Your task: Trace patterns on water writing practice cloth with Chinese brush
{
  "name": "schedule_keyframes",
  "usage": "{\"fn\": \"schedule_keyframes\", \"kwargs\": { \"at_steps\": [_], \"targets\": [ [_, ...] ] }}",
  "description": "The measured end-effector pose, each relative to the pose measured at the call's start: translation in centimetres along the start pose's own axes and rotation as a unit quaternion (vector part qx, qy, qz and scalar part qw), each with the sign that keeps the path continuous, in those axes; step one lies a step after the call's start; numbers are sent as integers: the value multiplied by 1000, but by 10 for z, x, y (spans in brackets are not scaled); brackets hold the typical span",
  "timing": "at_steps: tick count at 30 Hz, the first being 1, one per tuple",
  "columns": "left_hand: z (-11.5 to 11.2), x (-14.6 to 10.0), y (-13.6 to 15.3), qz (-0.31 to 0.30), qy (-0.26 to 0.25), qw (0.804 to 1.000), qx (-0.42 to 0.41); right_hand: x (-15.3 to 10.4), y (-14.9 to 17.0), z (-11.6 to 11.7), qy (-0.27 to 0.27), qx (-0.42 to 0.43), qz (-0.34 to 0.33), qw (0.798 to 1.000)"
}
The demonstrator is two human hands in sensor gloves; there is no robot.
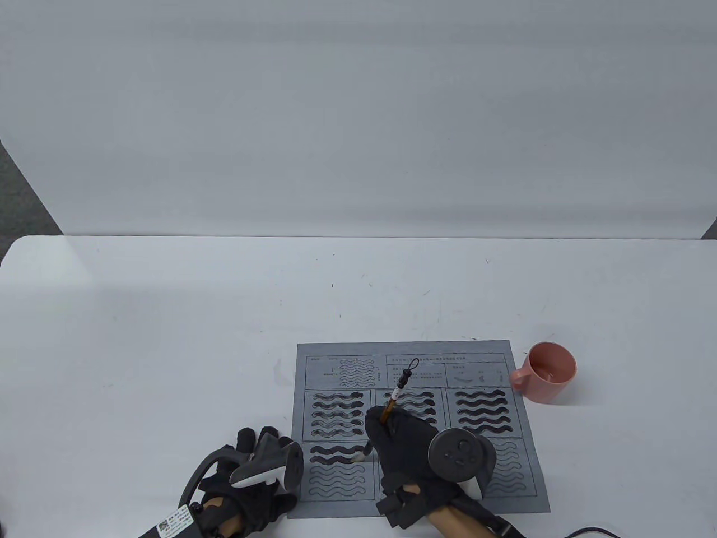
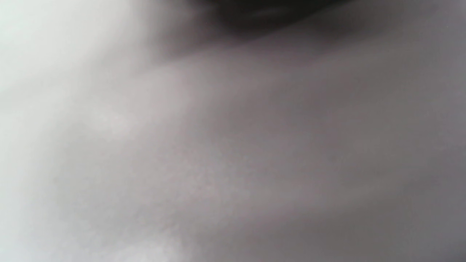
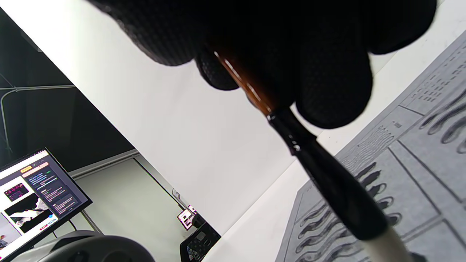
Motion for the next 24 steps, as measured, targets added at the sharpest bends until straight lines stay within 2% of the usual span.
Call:
{"fn": "schedule_keyframes", "kwargs": {
  "at_steps": [24],
  "targets": [
    [0, 0, 0, 0, 0, 1000, 0, 1, 0, -3, 15, -13, -1, 1000]
  ]
}}
Point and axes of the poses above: the tracker on the back of each hand, its own y axis roughly to the little-finger side, its own x axis roughly from the wrist to the fingertips, z = x × y, the point moved 2 cm from there along x, roughly from the wrist to the fingertips, and after that the axes turned 7 degrees about y, right-handed, at the moved point
